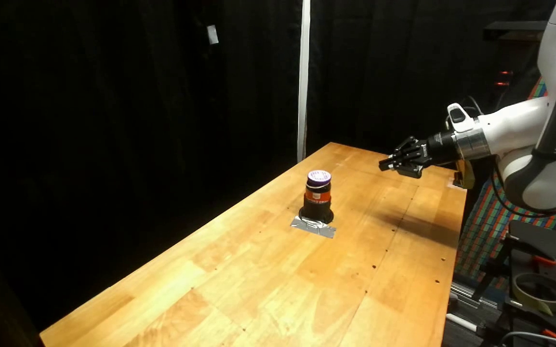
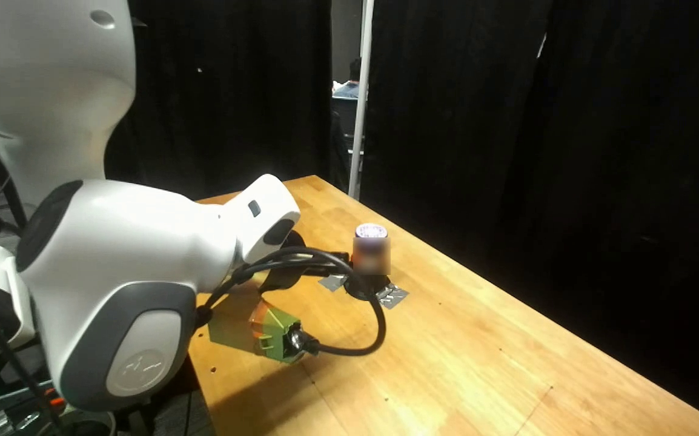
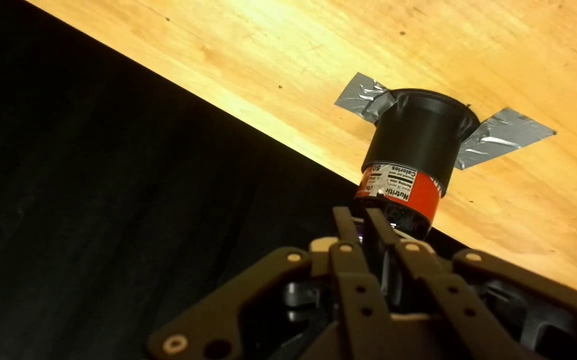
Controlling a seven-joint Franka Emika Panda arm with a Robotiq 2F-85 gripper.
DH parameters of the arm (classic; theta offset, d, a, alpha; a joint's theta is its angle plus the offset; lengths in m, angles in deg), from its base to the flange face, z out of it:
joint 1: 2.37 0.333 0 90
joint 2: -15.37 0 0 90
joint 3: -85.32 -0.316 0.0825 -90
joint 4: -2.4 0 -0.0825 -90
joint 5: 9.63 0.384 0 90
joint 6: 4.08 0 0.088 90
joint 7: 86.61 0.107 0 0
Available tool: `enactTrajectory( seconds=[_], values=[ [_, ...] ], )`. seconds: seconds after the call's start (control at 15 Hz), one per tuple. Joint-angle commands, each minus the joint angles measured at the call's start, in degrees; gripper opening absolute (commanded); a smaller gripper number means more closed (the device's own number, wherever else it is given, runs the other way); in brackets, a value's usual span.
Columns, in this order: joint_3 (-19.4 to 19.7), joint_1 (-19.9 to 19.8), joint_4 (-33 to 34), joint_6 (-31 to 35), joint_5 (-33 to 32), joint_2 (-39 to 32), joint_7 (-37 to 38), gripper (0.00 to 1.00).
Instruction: Remove the rubber band from the jar.
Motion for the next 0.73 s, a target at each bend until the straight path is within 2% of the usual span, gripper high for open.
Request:
enactTrajectory(
  seconds=[0.0, 0.07, 0.13, 0.2, 0.33, 0.47, 0.53, 0.6, 0.67],
  values=[
    [-1.6, -1.6, 0.3, -0.3, 0.3, 1.9, 0.4, 0.12],
    [-0.5, -0.4, 0.6, 1.6, 0.6, -0.4, 1.3, 0.12],
    [-0.1, 0.5, 0.7, -2.8, 1.0, 2.1, 2.0, 0.32],
    [0.2, 1.3, 0.7, -5.2, 2.1, 3.3, 2.1, 0.14],
    [0.6, 2.7, 1.0, -11.2, 3.3, 6.2, 3.6, 0.13],
    [1.5, 4.8, 1.6, -21.1, 3.9, 11.3, 4.0, 0.11],
    [2.0, 6.7, -2.8, -25.6, 6.1, 16.5, 2.8, 0.30],
    [2.4, 7.9, -2.0, -30.2, 7.8, 18.1, 2.5, 0.36],
    [0.9, 5.0, 1.3, -23.6, 5.3, 10.3, 3.4, 0.37]
  ],
)
